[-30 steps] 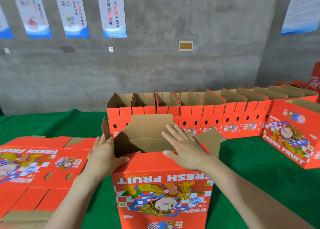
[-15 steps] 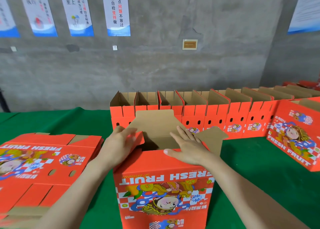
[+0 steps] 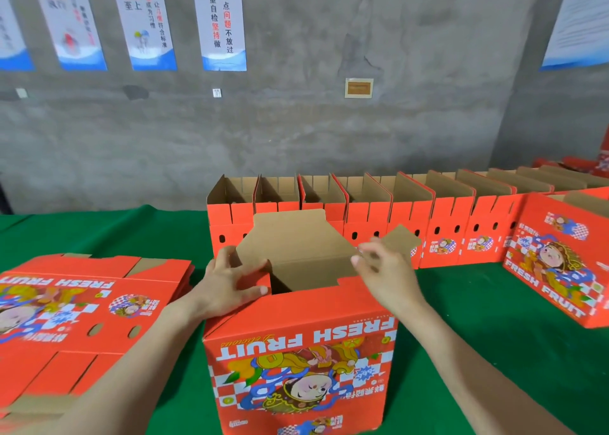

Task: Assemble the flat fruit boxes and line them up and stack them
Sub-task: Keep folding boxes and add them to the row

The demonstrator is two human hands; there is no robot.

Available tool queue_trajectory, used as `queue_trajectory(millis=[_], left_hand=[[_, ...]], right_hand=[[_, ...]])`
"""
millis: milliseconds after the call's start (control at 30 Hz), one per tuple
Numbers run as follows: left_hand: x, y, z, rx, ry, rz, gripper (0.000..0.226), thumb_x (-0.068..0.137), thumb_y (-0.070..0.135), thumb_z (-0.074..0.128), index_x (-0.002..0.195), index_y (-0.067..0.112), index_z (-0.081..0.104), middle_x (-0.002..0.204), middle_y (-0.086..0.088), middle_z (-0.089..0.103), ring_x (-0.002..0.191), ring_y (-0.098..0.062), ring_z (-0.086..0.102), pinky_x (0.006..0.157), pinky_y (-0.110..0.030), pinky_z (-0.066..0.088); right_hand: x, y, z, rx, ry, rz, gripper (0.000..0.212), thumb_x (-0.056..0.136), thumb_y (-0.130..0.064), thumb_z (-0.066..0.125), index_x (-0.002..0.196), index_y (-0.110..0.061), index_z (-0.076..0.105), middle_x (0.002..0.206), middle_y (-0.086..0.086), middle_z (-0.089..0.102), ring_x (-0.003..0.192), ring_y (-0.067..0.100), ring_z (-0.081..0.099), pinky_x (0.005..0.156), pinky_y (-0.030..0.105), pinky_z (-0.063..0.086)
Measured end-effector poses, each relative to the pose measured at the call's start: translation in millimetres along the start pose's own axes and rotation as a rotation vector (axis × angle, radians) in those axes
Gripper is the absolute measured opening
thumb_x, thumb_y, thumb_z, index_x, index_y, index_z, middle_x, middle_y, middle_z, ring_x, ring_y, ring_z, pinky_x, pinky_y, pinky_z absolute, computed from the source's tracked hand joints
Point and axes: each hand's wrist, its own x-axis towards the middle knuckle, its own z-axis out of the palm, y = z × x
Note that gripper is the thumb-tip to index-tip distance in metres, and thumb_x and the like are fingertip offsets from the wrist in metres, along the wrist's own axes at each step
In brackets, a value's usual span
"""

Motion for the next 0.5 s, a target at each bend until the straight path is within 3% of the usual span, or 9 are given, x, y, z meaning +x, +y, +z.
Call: queue_trajectory(millis=[33,100,167,200,267,333,400,500], left_hand=[[0,-1,1,0.007,0.008,0.008,0.054,0.085,0.054,0.06,0.135,0.049,0.043,0.143,0.002,0.012,0.135,-0.027,0.017,0.116,-0.041,0.019],[1,-1,3,-0.008,0.035,0.031,0.055,0.084,0.053,0.062,0.136,0.047,0.044,0.141,0.002,0.015,0.134,-0.025,0.022,0.116,-0.041,0.022],[3,0,4,-0.019,0.051,0.04,0.056,0.084,0.052,0.063,0.136,0.046,0.044,0.141,0.003,0.015,0.135,-0.025,0.023,0.116,-0.042,0.023],[3,0,4,-0.025,0.055,0.037,0.057,0.083,0.052,0.064,0.136,0.046,0.044,0.142,0.003,0.014,0.136,-0.025,0.023,0.116,-0.043,0.024],[4,-1,4,-0.04,0.062,0.034,0.057,0.083,0.051,0.064,0.136,0.046,0.044,0.143,0.004,0.013,0.136,-0.025,0.023,0.116,-0.043,0.025],[4,1,5,-0.053,0.059,0.037,0.057,0.083,0.052,0.065,0.135,0.047,0.044,0.144,0.005,0.013,0.137,-0.025,0.024,0.116,-0.044,0.025],[3,2,5,-0.065,0.05,0.042,0.057,0.082,0.052,0.066,0.135,0.048,0.044,0.144,0.005,0.013,0.137,-0.025,0.024,0.116,-0.043,0.024],[2,1,4,-0.075,0.052,0.054,0.06,0.081,0.05,0.068,0.136,0.046,0.043,0.143,0.002,0.014,0.136,-0.026,0.026,0.116,-0.042,0.025]], right_hand=[[0,6,-4,0.02,0.109,0.037,0.039,0.09,-0.027,0.063,0.125,-0.012,0.058,0.144,0.009,0.046,0.136,0.023,0.037,0.113,0.041,0.029],[-2,20,-11,0.053,0.245,0.145,0.062,0.084,-0.021,0.07,0.138,-0.009,0.044,0.154,0.012,0.027,0.144,0.024,0.02,0.117,0.042,0.02],[-6,31,-13,0.173,0.194,0.3,0.093,0.078,-0.022,0.076,0.15,-0.01,0.018,0.16,0.007,0.006,0.147,0.02,0.005,0.118,0.039,0.013],[-8,35,-13,0.263,0.13,0.38,0.101,0.077,-0.022,0.077,0.152,-0.013,0.01,0.16,0.004,0.005,0.147,0.019,0.006,0.118,0.039,0.014],[-10,39,-13,0.435,-0.007,0.454,0.087,0.082,-0.015,0.073,0.151,-0.019,0.02,0.155,0.003,0.027,0.14,0.021,0.031,0.113,0.038,0.028],[-12,36,-12,0.486,-0.075,0.31,0.064,0.087,0.001,0.06,0.142,-0.024,0.04,0.143,0.0,0.048,0.125,0.013,0.049,0.107,0.032,0.038],[-15,29,-8,0.391,-0.095,0.094,0.072,0.086,0.017,0.046,0.142,-0.028,0.043,0.146,-0.011,0.042,0.131,-0.001,0.04,0.111,0.022,0.032],[-21,20,-5,0.286,-0.167,-0.111,0.083,0.078,0.025,0.036,0.137,-0.033,0.042,0.137,-0.025,0.037,0.123,-0.025,0.029,0.107,0.005,0.021]])
